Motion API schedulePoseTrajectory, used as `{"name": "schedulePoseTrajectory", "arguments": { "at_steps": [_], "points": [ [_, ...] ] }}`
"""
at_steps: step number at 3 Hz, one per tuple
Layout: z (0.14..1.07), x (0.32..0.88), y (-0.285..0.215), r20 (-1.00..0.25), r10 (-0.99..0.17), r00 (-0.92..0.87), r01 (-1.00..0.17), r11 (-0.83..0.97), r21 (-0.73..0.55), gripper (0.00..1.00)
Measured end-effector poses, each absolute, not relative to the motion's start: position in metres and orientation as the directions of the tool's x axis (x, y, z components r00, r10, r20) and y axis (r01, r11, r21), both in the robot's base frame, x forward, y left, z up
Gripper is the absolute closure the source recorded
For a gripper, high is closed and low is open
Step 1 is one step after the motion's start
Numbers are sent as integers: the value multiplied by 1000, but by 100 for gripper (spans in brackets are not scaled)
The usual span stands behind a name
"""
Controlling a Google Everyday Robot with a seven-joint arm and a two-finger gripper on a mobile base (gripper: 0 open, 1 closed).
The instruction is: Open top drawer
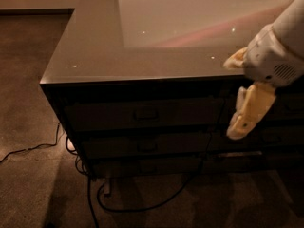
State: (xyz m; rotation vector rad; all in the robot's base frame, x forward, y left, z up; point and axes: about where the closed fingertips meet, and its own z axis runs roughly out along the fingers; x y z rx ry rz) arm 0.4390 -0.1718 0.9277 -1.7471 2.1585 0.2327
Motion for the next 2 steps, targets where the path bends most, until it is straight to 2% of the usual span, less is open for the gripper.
{"name": "schedulePoseTrajectory", "arguments": {
  "at_steps": [2],
  "points": [
    [877, 436, -72, -544, -830, -124, -992, 116, 48, 0]
  ]
}}
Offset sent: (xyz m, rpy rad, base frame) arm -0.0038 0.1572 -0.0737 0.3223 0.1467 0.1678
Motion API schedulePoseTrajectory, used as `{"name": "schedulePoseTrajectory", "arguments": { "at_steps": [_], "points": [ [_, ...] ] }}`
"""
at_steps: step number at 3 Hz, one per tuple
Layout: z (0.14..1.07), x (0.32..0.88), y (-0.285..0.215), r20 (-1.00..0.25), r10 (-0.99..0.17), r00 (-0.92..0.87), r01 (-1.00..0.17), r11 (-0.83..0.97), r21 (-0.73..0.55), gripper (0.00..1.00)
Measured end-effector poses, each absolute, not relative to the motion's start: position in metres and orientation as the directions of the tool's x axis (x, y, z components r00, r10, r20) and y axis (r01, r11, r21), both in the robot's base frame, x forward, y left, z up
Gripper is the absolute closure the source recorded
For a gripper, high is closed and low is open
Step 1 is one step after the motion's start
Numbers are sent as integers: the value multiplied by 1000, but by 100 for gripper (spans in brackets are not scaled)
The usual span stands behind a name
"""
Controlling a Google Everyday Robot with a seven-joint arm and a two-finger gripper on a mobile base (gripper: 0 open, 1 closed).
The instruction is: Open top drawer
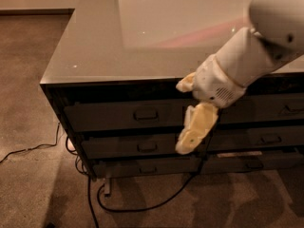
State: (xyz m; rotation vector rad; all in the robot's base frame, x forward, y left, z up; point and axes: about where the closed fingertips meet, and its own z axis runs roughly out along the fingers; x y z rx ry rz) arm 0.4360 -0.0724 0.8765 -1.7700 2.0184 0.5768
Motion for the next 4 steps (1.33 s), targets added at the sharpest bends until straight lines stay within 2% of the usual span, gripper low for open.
{"name": "schedulePoseTrajectory", "arguments": {
  "at_steps": [2, 3, 4],
  "points": [
    [844, 435, -8, -561, -816, -136, -989, 145, 29, 0],
    [818, 456, 3, -506, -845, -176, -977, 212, -15, 0],
    [818, 456, 3, -506, -845, -176, -977, 212, -15, 0]
  ]
}}
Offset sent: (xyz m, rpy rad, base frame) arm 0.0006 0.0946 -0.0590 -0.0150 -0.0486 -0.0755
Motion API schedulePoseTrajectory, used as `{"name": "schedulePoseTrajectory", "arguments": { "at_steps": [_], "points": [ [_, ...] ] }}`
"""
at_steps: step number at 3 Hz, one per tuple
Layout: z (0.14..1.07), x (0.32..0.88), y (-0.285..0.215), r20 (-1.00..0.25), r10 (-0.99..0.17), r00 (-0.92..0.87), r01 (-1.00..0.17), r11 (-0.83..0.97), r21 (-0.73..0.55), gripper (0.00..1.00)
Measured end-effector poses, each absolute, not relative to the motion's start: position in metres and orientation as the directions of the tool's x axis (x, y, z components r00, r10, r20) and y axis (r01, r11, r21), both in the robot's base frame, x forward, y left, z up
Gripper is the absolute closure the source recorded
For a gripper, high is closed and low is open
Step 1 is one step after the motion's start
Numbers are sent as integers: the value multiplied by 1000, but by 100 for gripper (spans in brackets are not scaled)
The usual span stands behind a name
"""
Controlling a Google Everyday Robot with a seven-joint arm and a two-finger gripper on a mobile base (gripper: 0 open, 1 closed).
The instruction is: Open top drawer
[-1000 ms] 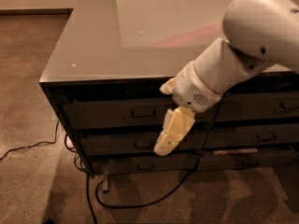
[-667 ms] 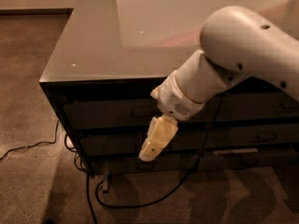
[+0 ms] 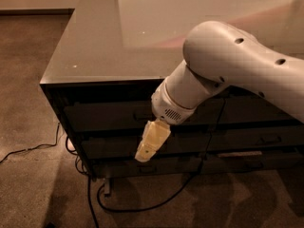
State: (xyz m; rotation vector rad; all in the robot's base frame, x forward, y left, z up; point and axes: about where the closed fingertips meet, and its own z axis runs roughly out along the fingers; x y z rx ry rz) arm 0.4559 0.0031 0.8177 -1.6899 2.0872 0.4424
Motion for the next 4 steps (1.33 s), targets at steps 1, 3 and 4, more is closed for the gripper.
{"name": "schedulePoseTrajectory", "arguments": {
  "at_steps": [1, 3, 4],
  "points": [
    [811, 455, 2, -510, -833, -215, -969, 247, 6, 0],
    [774, 485, 0, -522, -794, -311, -937, 348, 28, 0],
    [756, 519, 4, -511, -792, -335, -917, 398, -16, 0]
  ]
}}
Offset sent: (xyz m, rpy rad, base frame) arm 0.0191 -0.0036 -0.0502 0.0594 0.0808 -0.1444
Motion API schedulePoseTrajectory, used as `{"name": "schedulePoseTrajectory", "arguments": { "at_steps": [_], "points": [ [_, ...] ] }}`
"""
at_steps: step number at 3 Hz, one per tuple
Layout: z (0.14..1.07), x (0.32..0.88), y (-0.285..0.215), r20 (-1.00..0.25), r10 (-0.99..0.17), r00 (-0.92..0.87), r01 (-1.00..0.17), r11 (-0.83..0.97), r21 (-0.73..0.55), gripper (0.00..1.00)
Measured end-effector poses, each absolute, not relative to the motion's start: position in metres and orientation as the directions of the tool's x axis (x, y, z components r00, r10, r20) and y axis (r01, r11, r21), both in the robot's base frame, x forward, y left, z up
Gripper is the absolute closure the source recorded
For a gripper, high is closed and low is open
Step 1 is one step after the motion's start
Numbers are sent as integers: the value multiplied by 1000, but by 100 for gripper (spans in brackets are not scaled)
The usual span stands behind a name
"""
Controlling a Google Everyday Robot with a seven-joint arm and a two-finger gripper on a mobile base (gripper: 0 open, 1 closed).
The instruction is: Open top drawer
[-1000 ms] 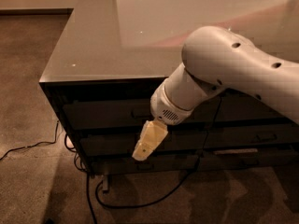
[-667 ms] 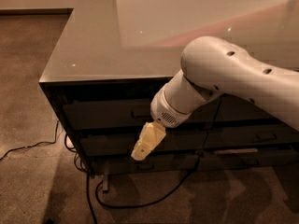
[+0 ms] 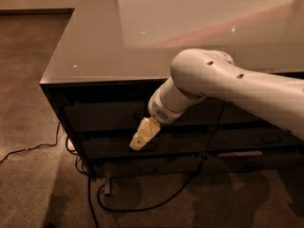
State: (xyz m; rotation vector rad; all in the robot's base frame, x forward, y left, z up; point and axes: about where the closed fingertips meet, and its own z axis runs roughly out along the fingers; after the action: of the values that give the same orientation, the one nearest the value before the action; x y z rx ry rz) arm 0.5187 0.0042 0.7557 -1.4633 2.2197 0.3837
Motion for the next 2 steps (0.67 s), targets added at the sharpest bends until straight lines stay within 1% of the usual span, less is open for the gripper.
{"name": "schedulePoseTrajectory", "arguments": {
  "at_steps": [1, 2],
  "points": [
    [736, 547, 7, -481, -804, -351, -897, 436, -75, 0],
    [714, 564, 5, -433, -823, -366, -885, 452, -113, 0]
  ]
}}
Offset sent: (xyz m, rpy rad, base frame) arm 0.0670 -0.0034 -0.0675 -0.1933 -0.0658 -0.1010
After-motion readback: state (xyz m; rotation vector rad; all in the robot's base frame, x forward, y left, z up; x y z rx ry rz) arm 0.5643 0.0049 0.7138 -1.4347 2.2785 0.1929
